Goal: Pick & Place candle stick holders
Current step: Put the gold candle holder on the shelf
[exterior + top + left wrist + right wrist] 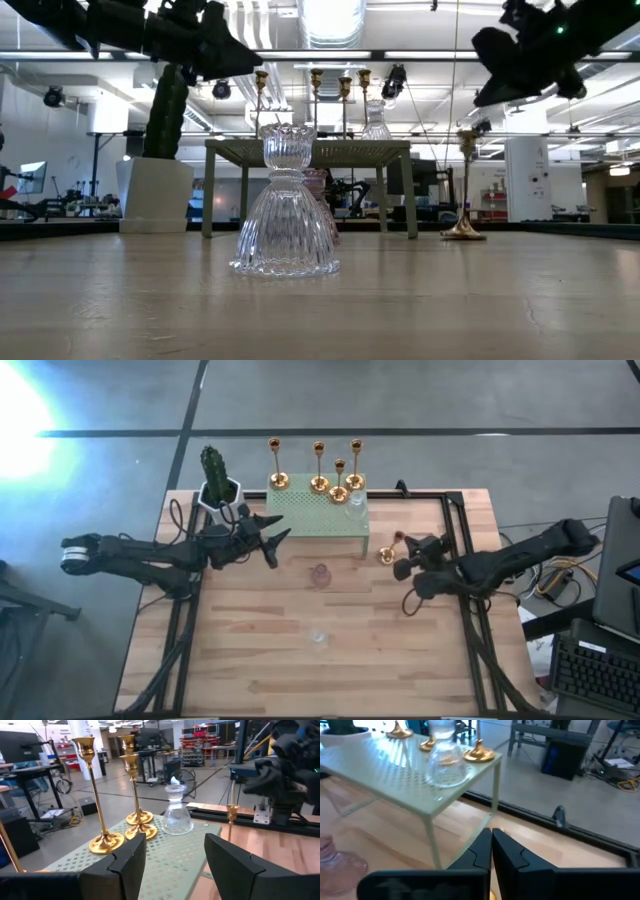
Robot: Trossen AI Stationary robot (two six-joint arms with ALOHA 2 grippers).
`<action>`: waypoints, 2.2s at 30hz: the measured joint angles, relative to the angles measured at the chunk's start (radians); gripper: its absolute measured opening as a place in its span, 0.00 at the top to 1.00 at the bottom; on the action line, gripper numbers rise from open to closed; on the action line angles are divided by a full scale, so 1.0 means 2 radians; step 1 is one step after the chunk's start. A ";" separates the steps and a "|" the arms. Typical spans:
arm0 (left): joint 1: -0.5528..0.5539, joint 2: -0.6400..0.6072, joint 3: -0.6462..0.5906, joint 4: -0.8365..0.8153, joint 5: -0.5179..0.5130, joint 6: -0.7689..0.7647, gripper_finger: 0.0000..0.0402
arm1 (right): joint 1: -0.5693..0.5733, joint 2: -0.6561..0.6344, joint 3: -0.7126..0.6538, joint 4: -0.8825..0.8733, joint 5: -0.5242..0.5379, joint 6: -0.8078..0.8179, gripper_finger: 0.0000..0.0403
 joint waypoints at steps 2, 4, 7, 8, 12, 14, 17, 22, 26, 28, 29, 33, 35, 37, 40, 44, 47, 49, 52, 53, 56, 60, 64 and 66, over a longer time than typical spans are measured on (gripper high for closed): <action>0.000 0.000 0.000 0.000 0.000 -0.001 0.49 | 0.003 -0.014 0.005 -0.029 0.001 0.009 0.98; 0.000 0.000 0.000 -0.001 0.000 -0.003 0.49 | 0.007 -0.020 0.007 -0.059 -0.013 0.019 0.98; 0.000 0.000 0.000 -0.001 0.000 -0.003 0.49 | 0.008 -0.027 0.016 -0.113 -0.116 0.053 0.98; 0.000 0.000 0.000 -0.002 0.000 -0.003 0.49 | 0.008 -0.027 0.016 -0.127 -0.156 0.064 0.98; 0.000 0.000 0.000 -0.008 0.000 0.002 0.49 | 0.020 -0.017 -0.004 -0.134 -0.209 0.091 0.98; 0.000 0.000 0.000 -0.008 0.000 0.002 0.49 | 0.024 -0.011 -0.019 -0.134 -0.181 0.109 0.97; 0.000 0.000 0.000 -0.011 0.000 -0.002 0.49 | 0.025 -0.003 -0.047 -0.115 -0.155 0.139 0.92; 0.000 0.000 0.000 -0.013 -0.001 -0.001 0.49 | 0.024 0.024 -0.104 0.030 -0.119 0.088 0.74; 0.000 0.000 0.000 -0.013 -0.002 0.005 0.49 | 0.024 0.061 -0.140 0.198 -0.074 -0.018 0.58; 0.000 0.000 0.000 -0.013 -0.002 0.011 0.49 | 0.024 0.084 -0.154 0.264 -0.036 -0.048 0.52; 0.000 0.000 0.000 -0.013 -0.002 0.015 0.49 | 0.024 0.096 -0.159 0.284 -0.015 -0.052 0.49; 0.002 0.000 0.000 -0.013 -0.004 0.022 0.49 | 0.022 0.137 -0.165 0.300 0.032 0.009 0.42; 0.004 0.000 0.000 -0.013 -0.004 0.022 0.49 | 0.018 0.154 -0.167 0.299 0.033 0.051 0.40; 0.007 0.000 0.000 -0.013 -0.004 0.022 0.49 | 0.014 0.171 -0.166 0.300 0.033 0.082 0.38; 0.011 0.000 0.000 -0.013 -0.004 0.022 0.49 | 0.005 0.195 -0.158 0.300 0.033 0.091 0.38; 0.011 0.000 0.000 -0.013 -0.004 0.022 0.49 | -0.008 0.221 -0.142 0.301 0.033 0.084 0.41; 0.011 0.000 0.000 -0.013 -0.004 0.022 0.49 | -0.023 0.236 -0.130 0.300 0.033 0.069 0.42; 0.011 0.000 0.000 -0.013 -0.004 0.022 0.49 | -0.036 0.245 -0.123 0.301 0.033 0.067 0.43; 0.011 0.000 0.000 -0.013 -0.004 0.022 0.49 | -0.053 0.254 -0.116 0.308 0.032 0.066 0.43; 0.011 0.000 0.000 -0.013 -0.004 0.022 0.49 | -0.059 0.255 -0.116 0.314 0.032 0.064 0.43; 0.011 0.000 0.000 -0.013 -0.004 0.024 0.49 | -0.076 0.254 -0.116 0.331 0.025 0.056 0.43; 0.011 0.000 0.000 -0.013 -0.004 0.028 0.49 | -0.093 0.252 -0.117 0.368 0.002 0.009 0.46; 0.011 0.000 0.000 -0.014 -0.004 0.031 0.49 | -0.109 0.253 -0.117 0.422 -0.010 -0.058 0.52; 0.011 0.000 0.000 -0.018 -0.004 0.031 0.49 | -0.120 0.253 -0.117 0.424 -0.008 -0.064 0.55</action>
